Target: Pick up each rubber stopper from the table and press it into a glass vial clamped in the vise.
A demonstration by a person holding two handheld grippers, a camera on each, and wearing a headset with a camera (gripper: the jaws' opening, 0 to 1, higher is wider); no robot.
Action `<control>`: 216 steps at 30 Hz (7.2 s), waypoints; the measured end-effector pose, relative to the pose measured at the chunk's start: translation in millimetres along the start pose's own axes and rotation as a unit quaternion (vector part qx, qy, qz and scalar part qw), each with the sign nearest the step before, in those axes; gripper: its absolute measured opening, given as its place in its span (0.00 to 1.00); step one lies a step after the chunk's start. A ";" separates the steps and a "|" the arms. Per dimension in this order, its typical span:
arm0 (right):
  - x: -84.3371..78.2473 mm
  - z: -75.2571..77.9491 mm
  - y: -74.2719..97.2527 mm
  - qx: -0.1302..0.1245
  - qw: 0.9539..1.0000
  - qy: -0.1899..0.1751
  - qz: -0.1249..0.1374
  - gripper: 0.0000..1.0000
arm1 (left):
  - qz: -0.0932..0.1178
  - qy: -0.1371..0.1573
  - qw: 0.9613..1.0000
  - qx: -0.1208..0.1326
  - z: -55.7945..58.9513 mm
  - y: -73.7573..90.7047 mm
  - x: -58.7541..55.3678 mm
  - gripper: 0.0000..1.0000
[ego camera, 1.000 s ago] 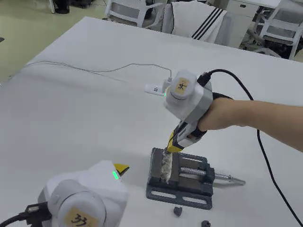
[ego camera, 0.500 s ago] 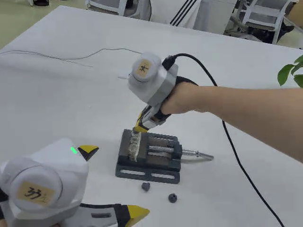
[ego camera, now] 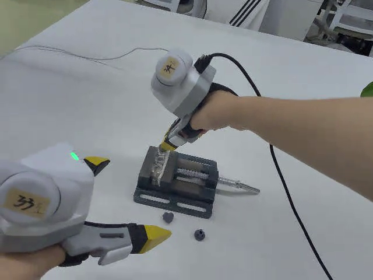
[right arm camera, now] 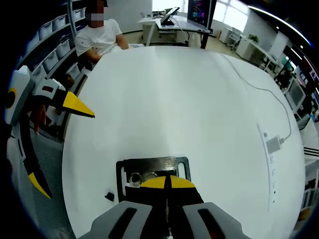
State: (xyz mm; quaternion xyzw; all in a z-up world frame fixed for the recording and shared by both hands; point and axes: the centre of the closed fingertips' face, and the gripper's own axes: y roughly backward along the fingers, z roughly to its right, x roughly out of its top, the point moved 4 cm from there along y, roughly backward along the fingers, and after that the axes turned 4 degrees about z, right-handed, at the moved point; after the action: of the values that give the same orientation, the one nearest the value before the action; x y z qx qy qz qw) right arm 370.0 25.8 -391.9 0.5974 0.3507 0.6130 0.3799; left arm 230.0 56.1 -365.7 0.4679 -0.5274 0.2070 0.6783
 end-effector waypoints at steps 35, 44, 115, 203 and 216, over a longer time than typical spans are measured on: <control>-6.7 19.2 2.3 -0.065 0.994 -0.021 0.086 0.17 | 0.001 -0.017 0.999 -0.048 -14.5 18.4 -6.7 0.92; -10.1 0.5 14.0 -0.066 0.986 -0.049 0.145 0.42 | 0.005 -0.014 0.999 -0.048 -20.5 20.9 -9.1 0.92; -65.5 -114.0 14.5 -0.015 0.975 -0.156 0.156 0.07 | -0.004 -0.028 0.995 -0.097 -2.7 31.3 -19.7 0.72; -32.2 -166.5 100.1 0.106 0.989 0.039 0.100 0.11 | 0.004 -0.097 0.967 -0.237 69.2 24.2 7.6 0.04; -32.1 -172.7 100.2 0.110 0.986 0.053 0.117 0.12 | 0.021 -0.087 0.968 -0.233 69.7 26.5 13.6 0.04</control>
State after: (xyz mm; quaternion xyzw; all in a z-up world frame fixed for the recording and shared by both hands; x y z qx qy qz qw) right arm 192.8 -45.1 -325.2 0.6395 0.3629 0.6416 0.2184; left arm 178.0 6.4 -341.9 0.3019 -0.6280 0.0511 0.7154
